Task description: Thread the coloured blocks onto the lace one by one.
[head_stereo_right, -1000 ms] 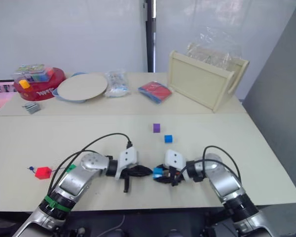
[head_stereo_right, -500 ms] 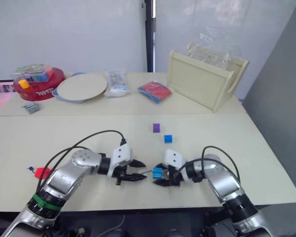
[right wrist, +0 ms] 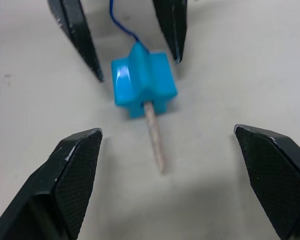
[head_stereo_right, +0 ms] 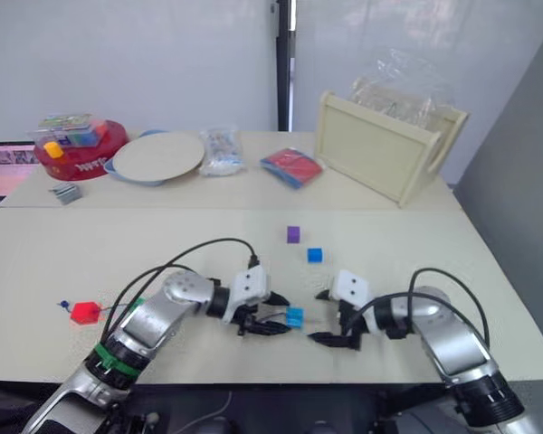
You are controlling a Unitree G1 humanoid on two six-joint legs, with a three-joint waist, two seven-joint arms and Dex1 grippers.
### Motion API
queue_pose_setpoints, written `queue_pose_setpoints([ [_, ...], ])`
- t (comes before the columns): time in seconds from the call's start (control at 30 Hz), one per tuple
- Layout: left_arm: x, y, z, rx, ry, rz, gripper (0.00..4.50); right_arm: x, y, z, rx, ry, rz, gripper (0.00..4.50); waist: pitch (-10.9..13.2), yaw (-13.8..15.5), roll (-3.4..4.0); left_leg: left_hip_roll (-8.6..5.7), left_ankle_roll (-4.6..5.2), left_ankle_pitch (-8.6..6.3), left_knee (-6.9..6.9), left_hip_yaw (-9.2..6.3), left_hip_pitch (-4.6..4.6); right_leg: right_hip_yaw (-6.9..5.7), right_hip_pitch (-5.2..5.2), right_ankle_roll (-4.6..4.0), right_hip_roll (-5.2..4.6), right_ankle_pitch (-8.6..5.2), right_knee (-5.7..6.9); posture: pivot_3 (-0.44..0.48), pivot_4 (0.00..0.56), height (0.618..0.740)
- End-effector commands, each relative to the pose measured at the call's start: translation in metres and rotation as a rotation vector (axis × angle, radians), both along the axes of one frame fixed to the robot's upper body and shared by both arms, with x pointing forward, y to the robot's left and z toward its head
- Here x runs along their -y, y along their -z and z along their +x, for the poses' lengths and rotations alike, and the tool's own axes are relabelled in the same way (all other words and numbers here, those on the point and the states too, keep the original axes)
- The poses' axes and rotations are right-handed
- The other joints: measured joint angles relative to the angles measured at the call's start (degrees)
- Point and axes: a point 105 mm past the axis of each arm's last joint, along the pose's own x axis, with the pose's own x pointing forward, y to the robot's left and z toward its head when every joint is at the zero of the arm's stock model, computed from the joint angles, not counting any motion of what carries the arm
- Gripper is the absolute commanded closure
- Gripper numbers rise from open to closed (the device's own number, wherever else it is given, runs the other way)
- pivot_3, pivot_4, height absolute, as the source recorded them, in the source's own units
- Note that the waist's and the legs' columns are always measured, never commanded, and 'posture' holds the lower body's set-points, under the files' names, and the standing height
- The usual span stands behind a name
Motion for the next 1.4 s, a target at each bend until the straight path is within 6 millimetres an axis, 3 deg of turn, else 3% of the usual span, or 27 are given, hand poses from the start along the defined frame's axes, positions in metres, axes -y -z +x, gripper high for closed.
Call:
queue_pose_setpoints([
  [0.03, 0.006, -0.006, 0.003, 0.054, 0.030, 0.003, 1.72, -0.002, -0.011, -0.003, 0.056, -0.018, 0.011, 0.04, 0.00, -0.03, 0.00, 0.00, 0.00, 0.00, 0.00, 0.00, 0.00, 0.00, 0.00, 0.00, 0.00, 0.00, 0.00, 0.000, 0.150, 0.740],
  [0.43, 0.019, -0.003, -0.004, -0.004, 0.089, -0.023, 1.72, -0.007, -0.003, -0.002, 0.064, 0.005, -0.012, 0.04, 0.00, 0.12, 0.00, -0.01, -0.01, 0.00, 0.00, 0.00, -0.04, 0.00, -0.02, 0.01, -0.01, 0.00, -0.01, 0.000, 0.150, 0.740],
  [0.57, 0.018, -0.003, -0.004, -0.013, 0.093, -0.024, 2.89, -0.010, -0.003, -0.002, 0.066, -0.002, -0.007, 0.00, 0.00, 0.09, 0.00, 0.00, 0.00, 0.00, 0.00, 0.00, -0.02, 0.00, -0.02, 0.01, 0.00, 0.00, 0.00, 0.000, 0.150, 0.740],
  [0.6, 0.018, -0.002, -0.004, -0.013, 0.093, -0.020, 3.13, -0.011, -0.004, -0.002, 0.068, -0.006, -0.005, 0.26, 0.00, 0.10, 0.00, 0.00, 0.00, 0.00, 0.00, 0.00, -0.03, 0.00, -0.02, 0.01, 0.00, 0.00, -0.01, 0.000, 0.150, 0.740],
  [1.0, 0.013, 0.001, -0.005, -0.019, 0.109, 0.014, 3.13, -0.018, -0.005, -0.004, 0.082, -0.042, -0.005, 4.29, 0.00, 0.08, 0.00, 0.00, 0.00, 0.00, 0.00, 0.00, -0.02, 0.00, -0.02, 0.01, 0.00, 0.00, 0.00, 0.000, 0.150, 0.740],
  [1.03, 0.013, 0.002, -0.005, -0.021, 0.112, 0.017, 3.13, -0.017, -0.005, -0.004, 0.082, -0.046, -0.010, 4.47, 0.00, 0.03, 0.00, 0.00, 0.00, 0.00, 0.00, 0.00, -0.02, 0.00, -0.02, 0.01, 0.00, 0.00, 0.00, 0.000, 0.150, 0.740],
  [1.27, 0.004, 0.005, -0.004, -0.029, 0.110, 0.046, 3.13, -0.016, -0.008, -0.004, 0.089, -0.067, -0.017, 4.50, 0.00, 0.08, 0.00, 0.00, 0.00, 0.00, 0.00, -0.01, -0.03, 0.00, -0.02, 0.01, 0.00, 0.00, -0.01, 0.000, 0.150, 0.740],
  [1.33, -0.011, 0.005, -0.004, -0.034, 0.082, 0.054, 3.13, -0.016, -0.008, -0.003, 0.093, -0.070, -0.020, 4.50, 0.00, -0.20, 0.00, 0.00, 0.00, 0.00, 0.00, 0.00, -0.01, 0.00, -0.02, 0.01, 0.00, 0.00, 0.00, 0.000, 0.150, 0.740],
  [1.4, -0.053, 0.006, -0.005, -0.048, -0.001, 0.091, 3.13, -0.015, -0.009, 0.001, 0.097, -0.069, -0.024, 4.50, 0.00, -1.17, 0.00, 0.03, 0.00, 0.00, -0.04, -0.01, 0.02, 0.01, -0.03, 0.00, 0.03, -0.01, 0.01, 0.000, 0.150, 0.740],
])
